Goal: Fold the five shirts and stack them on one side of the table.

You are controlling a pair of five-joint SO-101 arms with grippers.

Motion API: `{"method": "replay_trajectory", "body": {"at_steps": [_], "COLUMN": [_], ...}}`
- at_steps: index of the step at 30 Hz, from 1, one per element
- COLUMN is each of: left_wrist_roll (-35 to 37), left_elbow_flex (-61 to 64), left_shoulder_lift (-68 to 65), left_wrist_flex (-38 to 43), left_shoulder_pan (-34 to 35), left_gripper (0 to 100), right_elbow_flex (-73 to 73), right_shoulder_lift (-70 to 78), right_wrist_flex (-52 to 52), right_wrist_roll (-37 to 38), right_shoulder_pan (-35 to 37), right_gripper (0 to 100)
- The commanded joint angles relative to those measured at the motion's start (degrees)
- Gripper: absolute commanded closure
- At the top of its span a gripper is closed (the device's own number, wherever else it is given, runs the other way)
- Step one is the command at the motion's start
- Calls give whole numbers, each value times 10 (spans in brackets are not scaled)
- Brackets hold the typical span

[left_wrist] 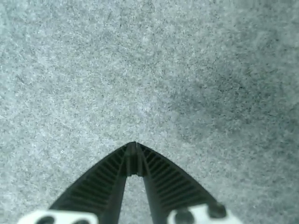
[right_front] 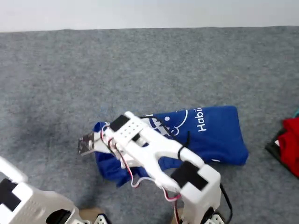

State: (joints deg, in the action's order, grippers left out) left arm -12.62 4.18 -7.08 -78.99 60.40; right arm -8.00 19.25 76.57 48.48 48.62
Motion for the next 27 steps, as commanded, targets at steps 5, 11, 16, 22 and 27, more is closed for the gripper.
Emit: {"method": "replay_trajectory", "body": {"at_steps": [5, 11, 16, 22, 27], "left_wrist_roll": [-5, -5, -5, -5, -3], "left_elbow_flex": [-4, -4, -4, -4, -4], "left_shoulder_lift": [4, 4, 4, 4, 4], "left_wrist_flex": [11, 11, 11, 9, 8], "left_shoulder_pan": [0, 0, -1, -11, -33], "left_gripper": [996, 996, 996, 996, 996], "right_elbow_flex": [178, 256, 263, 263, 263], "right_shoulder_lift": [94, 141, 142, 148, 148], "right_wrist_flex": [31, 95, 96, 37, 9], "right_wrist_roll": [6, 5, 5, 4, -21], "right_shoulder_pan": [-65, -64, -68, -96, -118], "right_gripper": [984, 984, 984, 983, 921]}}
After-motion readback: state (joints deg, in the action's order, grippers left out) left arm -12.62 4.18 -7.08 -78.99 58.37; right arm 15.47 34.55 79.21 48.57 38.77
